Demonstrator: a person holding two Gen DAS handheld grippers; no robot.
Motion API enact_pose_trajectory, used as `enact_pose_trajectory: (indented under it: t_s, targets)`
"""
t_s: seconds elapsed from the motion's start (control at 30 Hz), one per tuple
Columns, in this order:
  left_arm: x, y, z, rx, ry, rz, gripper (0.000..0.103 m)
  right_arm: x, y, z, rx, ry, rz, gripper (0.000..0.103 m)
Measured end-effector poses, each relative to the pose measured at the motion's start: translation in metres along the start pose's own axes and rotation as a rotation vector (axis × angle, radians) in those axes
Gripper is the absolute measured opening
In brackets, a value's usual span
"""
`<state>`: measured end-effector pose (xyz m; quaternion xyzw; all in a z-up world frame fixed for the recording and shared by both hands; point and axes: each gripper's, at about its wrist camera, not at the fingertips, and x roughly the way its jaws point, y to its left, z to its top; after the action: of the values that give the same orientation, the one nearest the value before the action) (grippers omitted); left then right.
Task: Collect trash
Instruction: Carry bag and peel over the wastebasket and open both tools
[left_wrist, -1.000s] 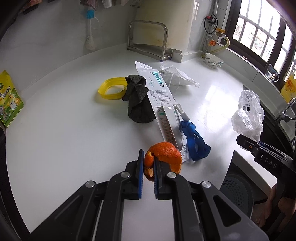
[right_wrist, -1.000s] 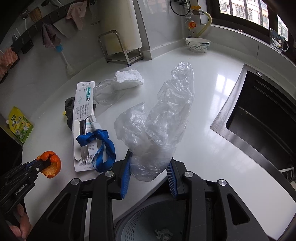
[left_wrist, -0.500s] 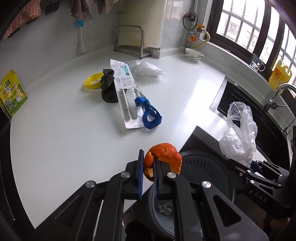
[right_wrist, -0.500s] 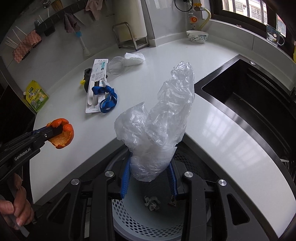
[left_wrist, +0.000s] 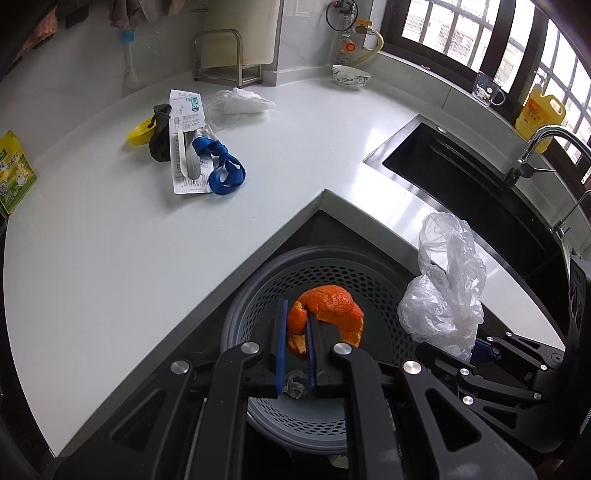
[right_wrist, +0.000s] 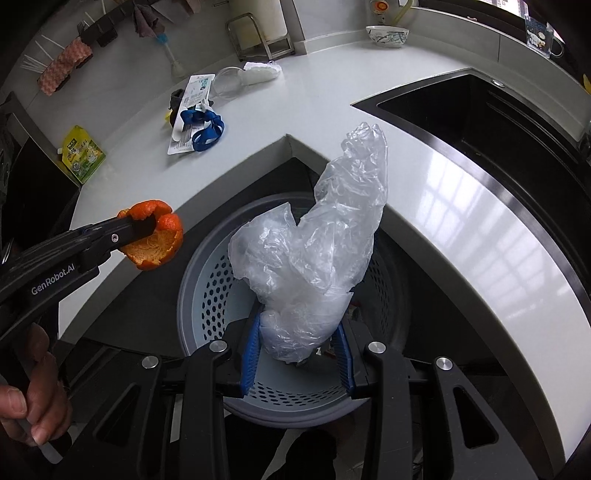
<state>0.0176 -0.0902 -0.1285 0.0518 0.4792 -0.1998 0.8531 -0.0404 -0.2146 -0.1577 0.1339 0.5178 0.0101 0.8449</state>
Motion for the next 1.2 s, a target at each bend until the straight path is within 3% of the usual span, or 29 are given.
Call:
enact_pose_trajectory:
  t_s: [0.4,0.8,0.83,0.87,0.9,0.93,0.97,1.0,1.2]
  targets:
    - [0.042,-0.01,-0.029,0.009,0.115,0.013,0.009,0.023,-0.017,-0.024,0.027,0.095,0.028,0.034]
    - [0.06,-0.003,-0.039,0.002,0.163,0.063,0.014,0.056,-0.023,-0.023,0.039,0.156,0.051,0.034]
    - [0.059,-0.001,-0.04,-0.004,0.166,0.068,0.017,0.058,-0.022,-0.02,0.043,0.154,0.06,0.038]
    - [0.059,0.001,-0.04,-0.01,0.165,0.072,0.025,0.057,-0.023,-0.02,0.051,0.154,0.067,0.05]
    - [0.057,0.003,-0.04,-0.015,0.161,0.08,0.038,0.055,-0.025,-0.02,0.059,0.147,0.068,0.055]
    - [0.055,0.004,-0.04,-0.02,0.153,0.089,0.047,0.053,-0.026,-0.02,0.065,0.135,0.065,0.057]
    - [0.052,0.006,-0.039,-0.028,0.137,0.098,0.066,0.052,-0.027,-0.02,0.067,0.131,0.06,0.058]
    - [0.047,0.008,-0.039,-0.036,0.117,0.104,0.072,0.052,-0.028,-0.02,0.071,0.134,0.054,0.058]
    - [0.035,0.011,-0.036,-0.037,0.103,0.123,0.072,0.044,-0.033,-0.024,0.102,0.127,0.05,0.058]
